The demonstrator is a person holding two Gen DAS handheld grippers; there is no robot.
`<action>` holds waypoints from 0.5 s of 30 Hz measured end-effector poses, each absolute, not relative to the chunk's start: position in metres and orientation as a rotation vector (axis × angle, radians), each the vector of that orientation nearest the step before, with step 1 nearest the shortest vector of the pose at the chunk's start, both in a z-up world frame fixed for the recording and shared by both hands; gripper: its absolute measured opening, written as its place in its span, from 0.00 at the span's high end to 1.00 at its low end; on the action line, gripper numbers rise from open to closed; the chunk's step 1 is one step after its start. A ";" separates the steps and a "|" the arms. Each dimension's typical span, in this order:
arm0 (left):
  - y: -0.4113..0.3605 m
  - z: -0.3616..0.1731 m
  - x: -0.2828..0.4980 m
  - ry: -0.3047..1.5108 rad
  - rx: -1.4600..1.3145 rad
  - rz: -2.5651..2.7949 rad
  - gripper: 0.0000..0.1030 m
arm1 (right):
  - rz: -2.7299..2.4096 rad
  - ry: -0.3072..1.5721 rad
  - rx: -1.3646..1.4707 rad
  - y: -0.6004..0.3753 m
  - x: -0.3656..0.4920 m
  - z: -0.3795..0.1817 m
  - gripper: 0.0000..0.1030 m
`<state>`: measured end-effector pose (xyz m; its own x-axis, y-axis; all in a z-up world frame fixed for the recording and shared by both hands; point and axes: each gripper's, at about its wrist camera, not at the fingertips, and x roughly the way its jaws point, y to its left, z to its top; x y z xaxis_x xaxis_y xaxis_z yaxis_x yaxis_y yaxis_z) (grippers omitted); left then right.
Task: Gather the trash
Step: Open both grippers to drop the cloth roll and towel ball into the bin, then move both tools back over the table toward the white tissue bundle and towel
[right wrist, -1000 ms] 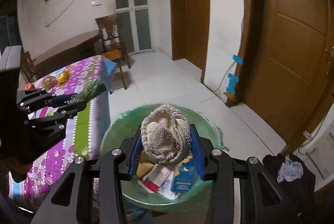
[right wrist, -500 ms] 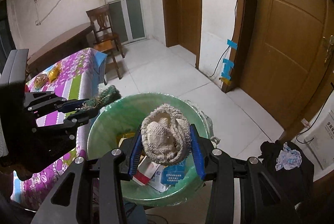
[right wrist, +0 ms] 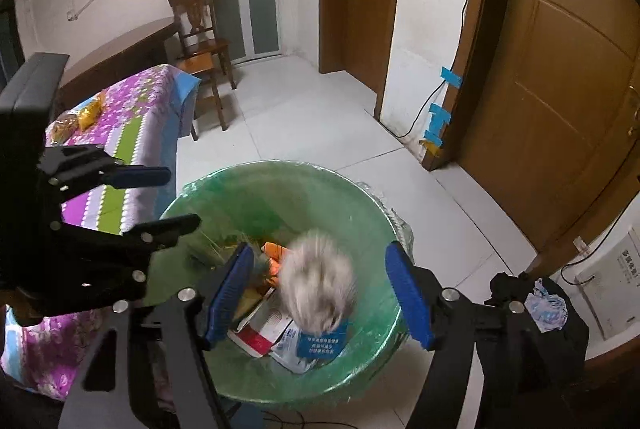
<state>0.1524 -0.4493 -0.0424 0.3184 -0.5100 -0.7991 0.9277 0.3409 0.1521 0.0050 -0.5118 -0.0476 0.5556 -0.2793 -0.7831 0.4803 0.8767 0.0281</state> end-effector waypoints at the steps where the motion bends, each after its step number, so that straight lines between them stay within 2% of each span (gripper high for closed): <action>1: -0.448 -0.042 0.153 0.725 0.686 -1.042 0.51 | -0.454 0.874 0.249 -0.511 0.006 -0.048 0.33; 8: -0.425 -0.038 0.152 0.688 0.683 -0.998 0.51 | -0.444 0.878 0.253 -0.508 0.006 -0.058 0.33; 15: -0.383 -0.030 0.177 0.725 0.616 -0.902 0.51 | -0.380 0.838 0.256 -0.478 0.010 -0.061 0.33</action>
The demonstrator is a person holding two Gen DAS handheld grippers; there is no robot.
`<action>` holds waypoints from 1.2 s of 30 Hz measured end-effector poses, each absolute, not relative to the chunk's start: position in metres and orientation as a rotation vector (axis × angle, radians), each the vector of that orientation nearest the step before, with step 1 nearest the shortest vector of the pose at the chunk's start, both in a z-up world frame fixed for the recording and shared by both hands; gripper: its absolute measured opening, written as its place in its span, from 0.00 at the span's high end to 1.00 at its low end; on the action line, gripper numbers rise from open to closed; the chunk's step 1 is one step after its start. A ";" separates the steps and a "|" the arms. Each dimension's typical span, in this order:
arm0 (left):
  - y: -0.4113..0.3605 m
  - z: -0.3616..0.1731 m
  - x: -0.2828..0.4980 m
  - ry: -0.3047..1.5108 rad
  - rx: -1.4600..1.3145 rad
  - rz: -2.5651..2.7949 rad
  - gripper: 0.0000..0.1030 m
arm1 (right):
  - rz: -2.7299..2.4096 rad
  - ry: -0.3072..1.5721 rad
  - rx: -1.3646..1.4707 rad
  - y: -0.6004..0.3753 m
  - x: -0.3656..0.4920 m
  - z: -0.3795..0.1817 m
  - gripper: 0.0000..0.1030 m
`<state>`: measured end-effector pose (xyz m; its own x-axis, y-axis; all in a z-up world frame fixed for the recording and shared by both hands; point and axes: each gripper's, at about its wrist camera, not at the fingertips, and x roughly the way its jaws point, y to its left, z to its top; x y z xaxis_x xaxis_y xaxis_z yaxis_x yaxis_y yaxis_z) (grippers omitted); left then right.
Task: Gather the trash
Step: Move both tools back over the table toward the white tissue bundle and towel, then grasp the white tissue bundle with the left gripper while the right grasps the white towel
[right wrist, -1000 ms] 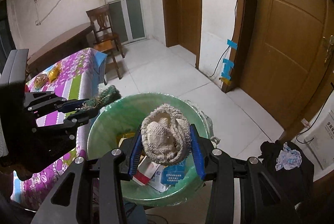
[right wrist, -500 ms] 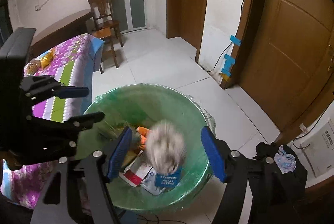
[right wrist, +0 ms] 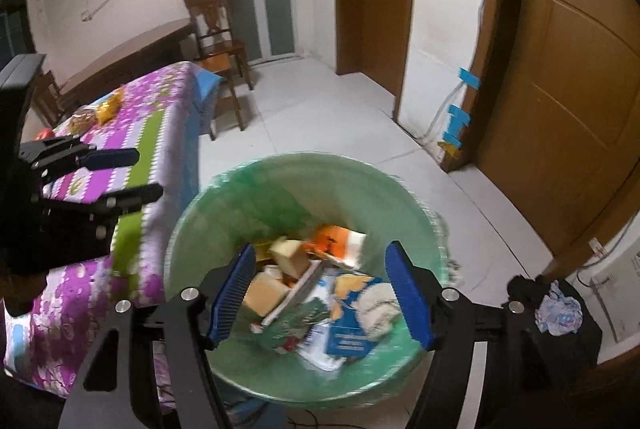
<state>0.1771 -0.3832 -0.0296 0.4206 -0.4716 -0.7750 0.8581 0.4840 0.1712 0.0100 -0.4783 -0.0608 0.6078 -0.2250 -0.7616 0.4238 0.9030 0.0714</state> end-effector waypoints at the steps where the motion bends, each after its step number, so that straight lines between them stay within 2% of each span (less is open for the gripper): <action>1: -0.373 -0.028 0.186 0.736 0.602 -0.875 0.51 | -0.365 0.832 0.251 -0.472 0.012 -0.061 0.33; 9: -0.281 -0.021 0.267 0.849 0.472 -0.608 0.48 | -0.116 0.765 0.219 -0.377 0.043 -0.059 0.33; 14: -0.205 -0.015 0.310 0.909 0.405 -0.456 0.37 | 0.111 0.737 0.169 -0.290 0.067 -0.053 0.33; 21: -0.122 -0.037 0.361 1.100 0.271 -0.324 0.31 | 0.331 0.702 0.107 -0.192 0.097 -0.041 0.24; 27: -0.097 -0.048 0.366 1.133 0.229 -0.320 0.31 | 0.447 0.766 0.112 -0.122 0.133 -0.051 0.17; 34: -0.094 -0.060 0.370 1.157 0.156 -0.354 0.31 | 0.401 0.846 0.080 -0.073 0.152 -0.071 0.21; 35: -0.095 -0.062 0.370 1.168 0.139 -0.361 0.31 | 0.394 0.850 0.075 -0.069 0.156 -0.074 0.26; 36: -0.097 -0.065 0.372 1.175 0.124 -0.370 0.36 | 0.392 0.856 0.072 -0.065 0.159 -0.075 0.31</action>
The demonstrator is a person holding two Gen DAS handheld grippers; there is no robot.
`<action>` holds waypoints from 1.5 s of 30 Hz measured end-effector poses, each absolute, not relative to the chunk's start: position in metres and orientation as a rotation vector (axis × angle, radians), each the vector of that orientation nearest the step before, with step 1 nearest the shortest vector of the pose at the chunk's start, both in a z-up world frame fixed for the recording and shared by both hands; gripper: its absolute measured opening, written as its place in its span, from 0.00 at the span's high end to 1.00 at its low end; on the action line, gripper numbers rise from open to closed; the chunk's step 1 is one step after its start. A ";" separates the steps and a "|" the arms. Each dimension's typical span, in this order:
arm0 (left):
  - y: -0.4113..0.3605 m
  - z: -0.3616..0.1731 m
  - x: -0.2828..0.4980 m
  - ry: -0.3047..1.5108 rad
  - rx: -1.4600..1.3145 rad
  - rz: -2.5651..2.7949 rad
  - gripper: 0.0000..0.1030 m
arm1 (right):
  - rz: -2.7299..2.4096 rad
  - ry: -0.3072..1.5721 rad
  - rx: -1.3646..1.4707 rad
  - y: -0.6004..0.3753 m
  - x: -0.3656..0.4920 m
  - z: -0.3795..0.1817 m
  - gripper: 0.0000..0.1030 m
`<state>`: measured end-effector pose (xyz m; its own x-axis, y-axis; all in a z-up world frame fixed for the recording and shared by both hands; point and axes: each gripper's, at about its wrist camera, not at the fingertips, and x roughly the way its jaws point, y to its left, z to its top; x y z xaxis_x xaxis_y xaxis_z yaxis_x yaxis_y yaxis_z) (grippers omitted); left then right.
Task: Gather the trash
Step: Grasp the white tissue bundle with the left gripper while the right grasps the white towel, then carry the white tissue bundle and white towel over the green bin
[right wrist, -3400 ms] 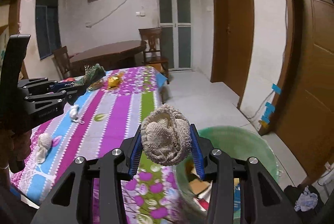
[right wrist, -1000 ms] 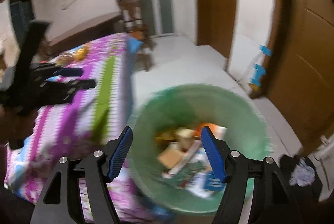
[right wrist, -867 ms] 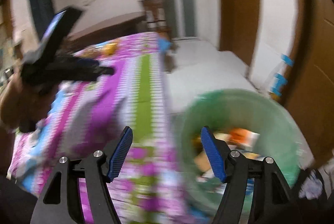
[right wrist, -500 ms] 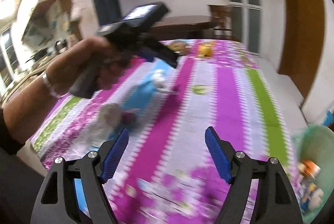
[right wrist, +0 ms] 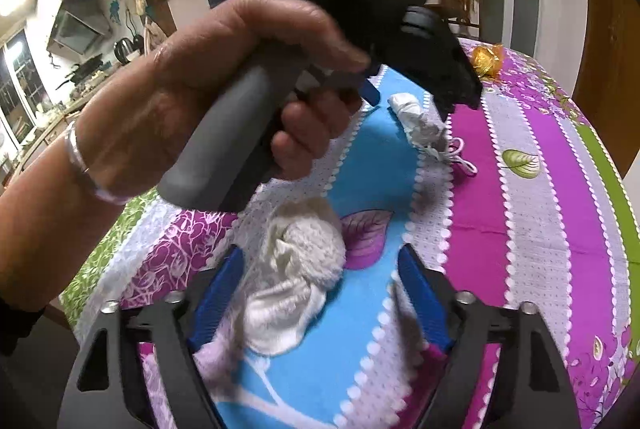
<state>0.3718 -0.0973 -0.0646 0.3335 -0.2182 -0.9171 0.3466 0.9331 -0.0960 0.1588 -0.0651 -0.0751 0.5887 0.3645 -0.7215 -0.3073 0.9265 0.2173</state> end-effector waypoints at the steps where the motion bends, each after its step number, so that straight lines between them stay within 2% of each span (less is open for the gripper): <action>1: -0.098 -0.065 0.371 1.167 0.125 -0.362 0.38 | 0.388 0.869 0.071 -0.061 0.162 -0.077 0.33; 3: -0.097 -0.065 0.371 1.162 0.122 -0.346 0.47 | 0.381 0.878 0.071 -0.055 0.166 -0.080 0.38; 6: -0.092 -0.064 0.371 1.174 0.076 -0.333 0.53 | 0.372 0.897 0.081 -0.051 0.174 -0.087 0.48; 9: -0.090 -0.064 0.368 1.179 0.069 -0.305 0.53 | 0.377 0.913 0.114 -0.055 0.180 -0.089 0.48; 13: -0.090 -0.062 0.365 1.186 0.072 -0.269 0.47 | 0.378 0.917 0.125 -0.058 0.185 -0.089 0.51; 14: -0.092 -0.064 0.366 1.187 0.083 -0.269 0.47 | 0.385 0.918 0.128 -0.058 0.185 -0.089 0.60; 15: -0.092 -0.065 0.366 1.184 0.090 -0.271 0.49 | 0.402 0.920 0.136 -0.058 0.184 -0.090 0.64; 16: -0.093 -0.065 0.365 1.175 0.097 -0.272 0.51 | 0.403 0.919 0.140 -0.060 0.184 -0.090 0.65; 17: -0.093 -0.064 0.365 1.167 0.096 -0.278 0.60 | 0.405 0.918 0.143 -0.060 0.183 -0.090 0.66; 19: -0.092 -0.064 0.365 1.170 0.069 -0.310 0.66 | 0.419 0.905 0.160 -0.064 0.181 -0.090 0.68; 20: -0.090 -0.063 0.365 1.168 0.055 -0.327 0.76 | 0.419 0.900 0.161 -0.066 0.180 -0.090 0.68; 35: -0.086 -0.033 0.330 0.996 0.123 -0.299 0.76 | 0.362 0.856 0.248 -0.124 0.139 -0.078 0.68; 45: -0.127 -0.008 0.286 0.810 0.284 -0.289 0.76 | 0.182 0.768 0.286 -0.202 0.115 -0.048 0.68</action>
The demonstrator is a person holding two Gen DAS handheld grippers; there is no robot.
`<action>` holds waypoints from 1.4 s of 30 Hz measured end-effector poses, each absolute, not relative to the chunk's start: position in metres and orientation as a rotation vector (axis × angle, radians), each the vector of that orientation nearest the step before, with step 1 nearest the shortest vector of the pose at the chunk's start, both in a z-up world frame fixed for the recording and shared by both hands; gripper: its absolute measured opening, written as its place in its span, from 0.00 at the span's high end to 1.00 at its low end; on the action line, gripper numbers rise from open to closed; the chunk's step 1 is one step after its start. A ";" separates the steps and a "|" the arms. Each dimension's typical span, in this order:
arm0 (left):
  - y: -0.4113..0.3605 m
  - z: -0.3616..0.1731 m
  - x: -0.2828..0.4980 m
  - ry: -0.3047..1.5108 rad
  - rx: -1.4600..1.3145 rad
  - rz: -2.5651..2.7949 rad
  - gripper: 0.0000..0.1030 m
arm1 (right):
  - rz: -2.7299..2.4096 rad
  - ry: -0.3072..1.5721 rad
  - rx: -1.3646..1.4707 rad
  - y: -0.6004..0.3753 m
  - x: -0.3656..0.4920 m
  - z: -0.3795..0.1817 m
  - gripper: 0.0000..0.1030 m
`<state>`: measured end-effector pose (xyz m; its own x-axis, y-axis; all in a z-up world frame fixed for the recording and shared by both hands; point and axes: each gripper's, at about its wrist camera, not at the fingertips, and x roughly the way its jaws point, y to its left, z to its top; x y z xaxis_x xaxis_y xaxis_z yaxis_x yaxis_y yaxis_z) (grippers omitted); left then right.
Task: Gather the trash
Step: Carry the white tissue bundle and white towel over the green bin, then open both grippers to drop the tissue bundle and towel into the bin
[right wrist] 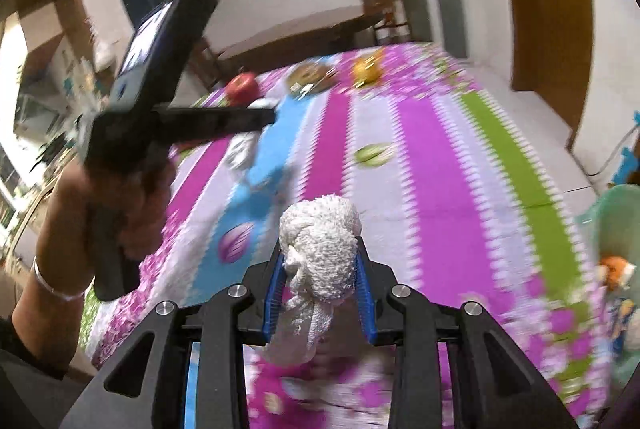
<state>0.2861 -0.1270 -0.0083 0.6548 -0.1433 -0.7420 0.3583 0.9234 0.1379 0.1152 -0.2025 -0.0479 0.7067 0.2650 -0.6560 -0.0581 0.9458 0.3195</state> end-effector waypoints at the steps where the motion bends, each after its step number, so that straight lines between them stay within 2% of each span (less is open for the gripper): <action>1: -0.133 -0.006 0.284 0.799 0.293 -0.294 0.76 | 0.158 0.754 0.284 -0.213 0.110 -0.042 0.68; 13: -0.243 0.017 0.240 0.677 0.417 -0.454 0.76 | -0.092 0.675 0.273 -0.332 0.069 0.015 0.68; 21: -0.323 0.015 0.202 0.633 0.502 -0.604 0.76 | -0.286 0.697 0.276 -0.416 0.027 0.026 0.68; 32: -0.406 -0.001 0.166 0.669 0.564 -0.808 0.76 | -0.470 0.797 0.307 -0.500 -0.005 0.006 0.67; 42: -0.445 -0.025 0.151 0.733 0.599 -0.944 0.76 | -0.536 0.904 0.351 -0.538 -0.012 -0.027 0.67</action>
<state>0.1511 -0.4447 -0.0253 0.3861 -0.4980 -0.7765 0.8755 0.4629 0.1385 -0.0115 -0.5378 -0.0269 0.5019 -0.2898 -0.8149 0.5761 0.8148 0.0651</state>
